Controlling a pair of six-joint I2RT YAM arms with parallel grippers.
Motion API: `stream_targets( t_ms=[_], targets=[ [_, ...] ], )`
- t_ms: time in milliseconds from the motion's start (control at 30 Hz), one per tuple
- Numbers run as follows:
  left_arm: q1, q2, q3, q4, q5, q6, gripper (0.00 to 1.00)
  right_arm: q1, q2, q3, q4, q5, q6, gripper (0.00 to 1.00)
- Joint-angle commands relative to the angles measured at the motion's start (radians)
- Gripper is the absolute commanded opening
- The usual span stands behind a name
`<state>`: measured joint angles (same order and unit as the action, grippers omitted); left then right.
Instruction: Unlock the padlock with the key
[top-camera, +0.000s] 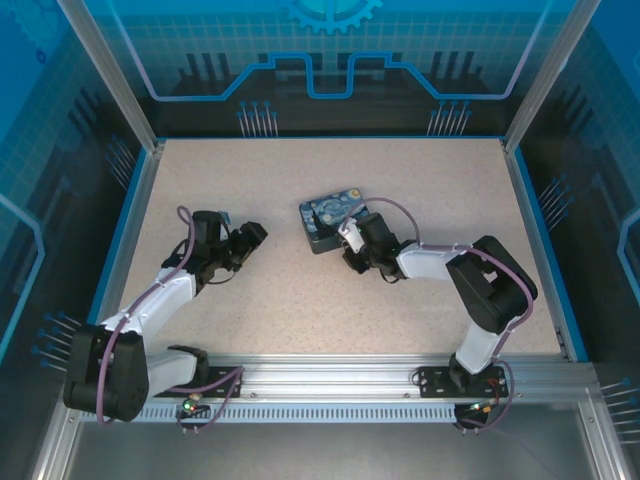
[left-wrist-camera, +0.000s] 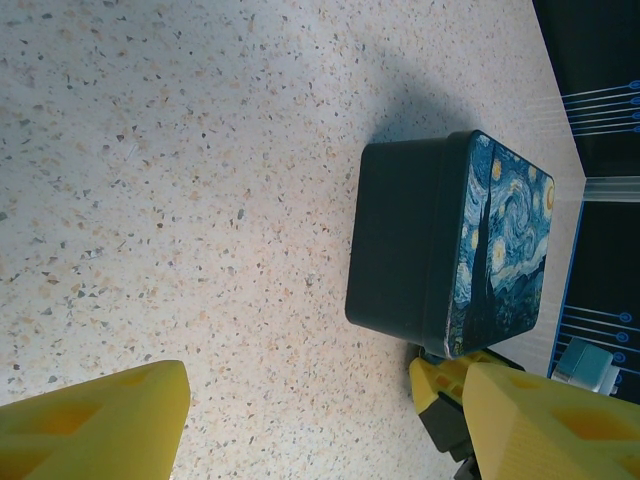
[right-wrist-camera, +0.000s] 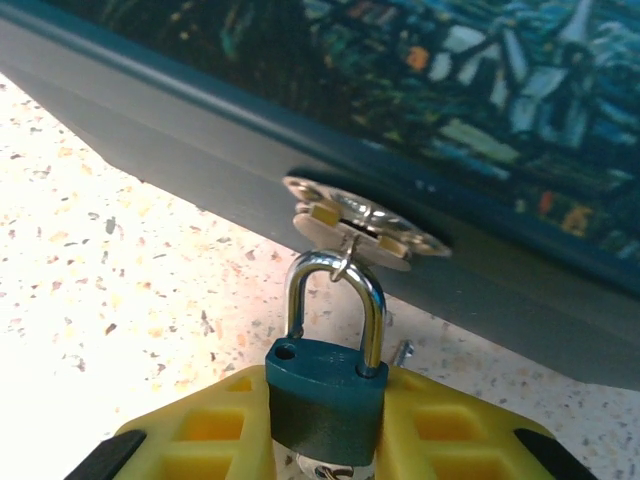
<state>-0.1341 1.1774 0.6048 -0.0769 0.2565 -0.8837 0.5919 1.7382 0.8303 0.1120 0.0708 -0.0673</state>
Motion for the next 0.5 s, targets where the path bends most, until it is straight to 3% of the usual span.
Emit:
stream_targets(
  t_ms=[0, 167, 467],
  targets=[
    [-0.006, -0.004, 0.004, 0.006, 0.010, 0.003, 0.74, -0.007, -0.010, 0.017, -0.018, -0.033, 0.028, 0.22],
    [-0.006, -0.008, 0.003, 0.009, 0.012, 0.001, 0.74, -0.035, -0.027, -0.009, -0.007, -0.111, 0.073, 0.13],
    [-0.006, -0.007, 0.013, 0.006, 0.026, 0.012, 0.74, -0.154, -0.041, -0.070, 0.071, -0.419, 0.162, 0.11]
  ],
)
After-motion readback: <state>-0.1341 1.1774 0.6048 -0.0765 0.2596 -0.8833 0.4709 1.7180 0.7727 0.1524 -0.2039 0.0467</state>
